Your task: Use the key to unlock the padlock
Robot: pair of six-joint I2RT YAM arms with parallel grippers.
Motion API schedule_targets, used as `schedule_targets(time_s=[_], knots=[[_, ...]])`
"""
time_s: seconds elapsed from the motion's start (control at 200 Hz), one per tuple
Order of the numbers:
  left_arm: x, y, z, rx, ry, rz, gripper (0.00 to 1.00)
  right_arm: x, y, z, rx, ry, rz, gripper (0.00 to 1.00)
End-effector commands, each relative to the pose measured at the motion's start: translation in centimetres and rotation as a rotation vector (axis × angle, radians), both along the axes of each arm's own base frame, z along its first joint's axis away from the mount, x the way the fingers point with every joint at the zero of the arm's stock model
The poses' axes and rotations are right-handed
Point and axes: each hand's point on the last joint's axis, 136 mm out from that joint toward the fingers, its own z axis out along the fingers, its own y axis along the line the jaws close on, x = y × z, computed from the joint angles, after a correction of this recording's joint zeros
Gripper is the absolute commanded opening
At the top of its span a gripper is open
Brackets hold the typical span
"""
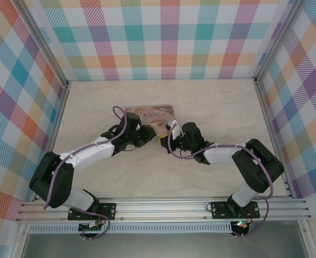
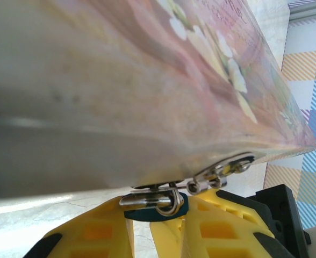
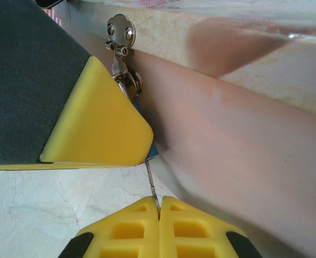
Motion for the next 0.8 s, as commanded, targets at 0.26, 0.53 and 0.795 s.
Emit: schedule_targets(time_s=[0.26, 0.53, 0.795], knots=[[-0.9, -2.0, 3.3, -0.092, -0.02, -0.084, 0.12, 0.9, 1.1, 3.3, 0.064, -0.106, 0.041, 0.0], [-1.0, -2.1, 3.6, -0.084, -0.016, -0.107, 0.12, 1.8, 0.9, 4.2, 0.074, -0.184, 0.063, 0.0], [-1.0, -2.2, 3.6, -0.085, -0.015, -0.112, 0.12, 1.0, 1.2, 4.1, 0.085, -0.185, 0.148, 0.0]])
